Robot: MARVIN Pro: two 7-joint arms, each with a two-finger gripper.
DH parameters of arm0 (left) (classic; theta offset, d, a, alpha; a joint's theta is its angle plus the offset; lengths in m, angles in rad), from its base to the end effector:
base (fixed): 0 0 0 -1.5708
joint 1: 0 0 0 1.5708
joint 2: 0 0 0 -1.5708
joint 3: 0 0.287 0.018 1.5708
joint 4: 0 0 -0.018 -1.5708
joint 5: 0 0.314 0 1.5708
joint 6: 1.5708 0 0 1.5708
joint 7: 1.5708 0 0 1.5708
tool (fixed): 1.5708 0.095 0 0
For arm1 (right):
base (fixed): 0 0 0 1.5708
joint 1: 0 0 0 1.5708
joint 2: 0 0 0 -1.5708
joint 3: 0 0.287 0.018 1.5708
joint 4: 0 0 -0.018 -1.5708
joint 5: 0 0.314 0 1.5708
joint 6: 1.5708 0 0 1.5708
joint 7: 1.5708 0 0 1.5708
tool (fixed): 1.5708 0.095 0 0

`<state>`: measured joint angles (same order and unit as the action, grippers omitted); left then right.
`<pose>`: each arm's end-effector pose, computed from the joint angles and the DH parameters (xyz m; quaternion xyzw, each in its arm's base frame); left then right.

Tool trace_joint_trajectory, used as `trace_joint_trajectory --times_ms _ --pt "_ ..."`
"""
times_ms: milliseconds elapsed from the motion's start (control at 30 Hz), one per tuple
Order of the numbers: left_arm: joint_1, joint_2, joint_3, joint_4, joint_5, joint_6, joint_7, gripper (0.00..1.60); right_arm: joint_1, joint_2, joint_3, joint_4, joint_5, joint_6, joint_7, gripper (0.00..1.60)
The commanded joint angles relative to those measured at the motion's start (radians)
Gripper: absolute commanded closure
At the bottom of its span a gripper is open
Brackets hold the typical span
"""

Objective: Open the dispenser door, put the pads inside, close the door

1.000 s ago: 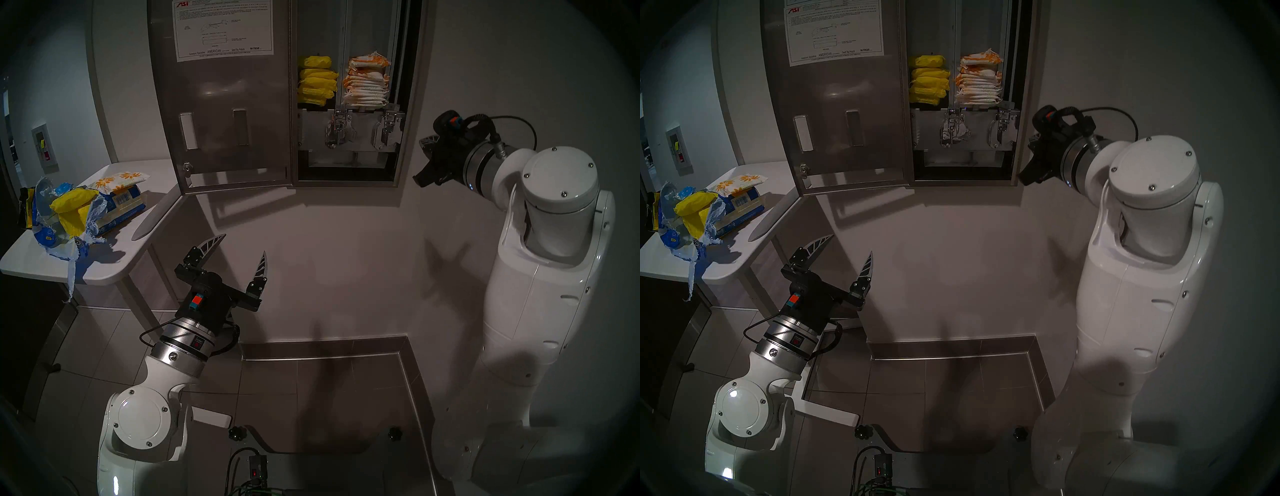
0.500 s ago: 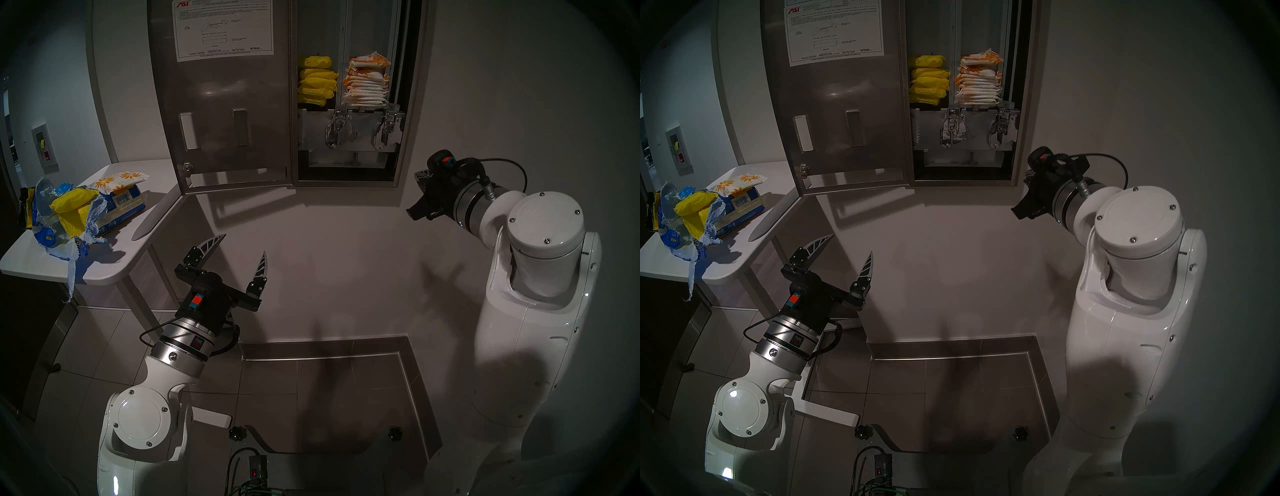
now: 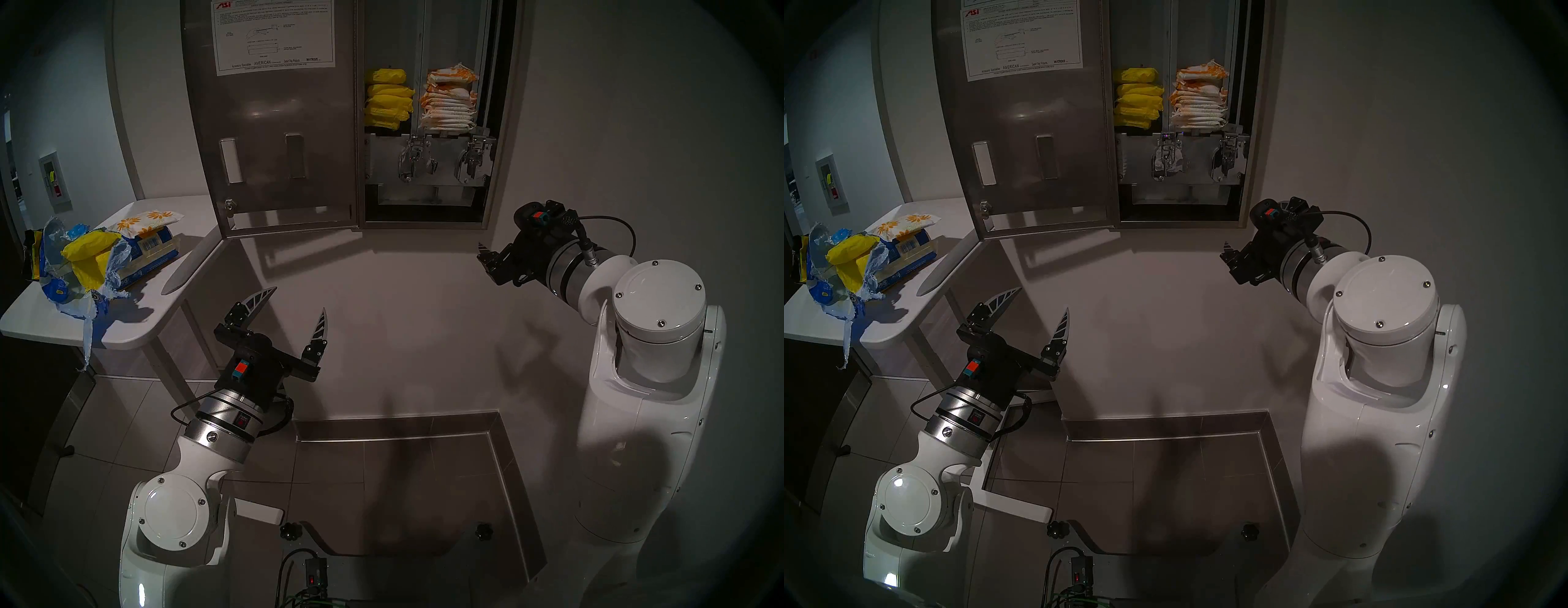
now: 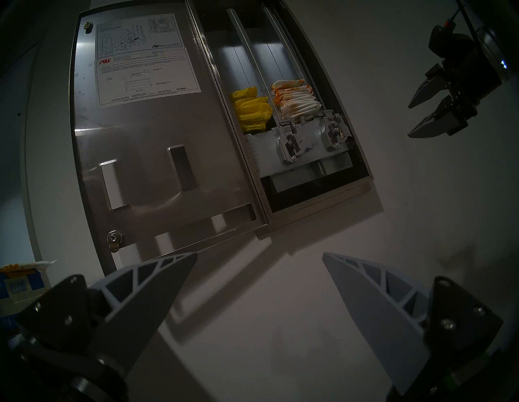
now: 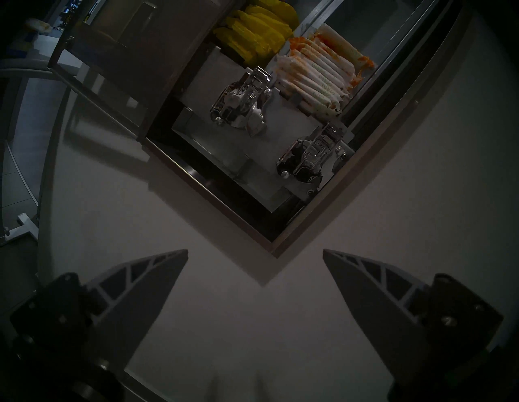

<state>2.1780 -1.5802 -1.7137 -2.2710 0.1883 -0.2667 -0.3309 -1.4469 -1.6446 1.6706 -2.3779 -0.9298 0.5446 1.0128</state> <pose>0.2513 0.0116 -0.2103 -0.5816 0.1997 -0.7878 0.0361 0.3463 0.0009 -0.0548 0.6768 0.3213 0.6452 0.1494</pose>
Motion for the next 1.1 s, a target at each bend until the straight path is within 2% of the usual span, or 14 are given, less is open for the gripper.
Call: trace_joint_trajectory --times_ms 0,200,333,500,667,800,967,1067 --pt "-0.007 0.002 0.002 -0.034 -0.004 -0.015 -0.001 0.0 0.012 0.0 0.004 -0.029 0.013 -0.013 -0.03 0.0" --pt "-0.009 0.007 0.003 -0.034 0.0 -0.012 -0.004 0.0 0.009 -0.001 0.004 -0.029 0.017 -0.016 -0.035 0.0" --pt "-0.031 0.031 0.004 -0.035 0.066 -0.03 -0.002 0.0 0.009 -0.001 0.004 -0.028 0.017 -0.017 -0.035 0.0" --pt "-0.088 0.077 -0.039 -0.058 0.156 -0.034 0.003 0.0 0.01 -0.002 0.005 -0.027 0.018 -0.018 -0.032 0.0" --pt "-0.154 0.11 -0.093 -0.092 0.211 -0.013 0.001 0.0 0.01 -0.001 0.006 -0.026 0.019 -0.019 -0.031 0.0" --pt "-0.178 0.133 -0.118 -0.106 0.247 0.001 -0.004 0.0 0.01 -0.002 0.006 -0.026 0.02 -0.02 -0.031 0.0" --pt "-0.234 0.192 -0.157 -0.117 0.362 0.052 -0.038 0.0 0.009 -0.002 0.007 -0.026 0.02 -0.021 -0.032 0.0" --pt "-0.252 0.211 -0.167 -0.124 0.396 0.08 -0.053 0.0 0.009 -0.002 0.007 -0.026 0.021 -0.021 -0.032 0.0"
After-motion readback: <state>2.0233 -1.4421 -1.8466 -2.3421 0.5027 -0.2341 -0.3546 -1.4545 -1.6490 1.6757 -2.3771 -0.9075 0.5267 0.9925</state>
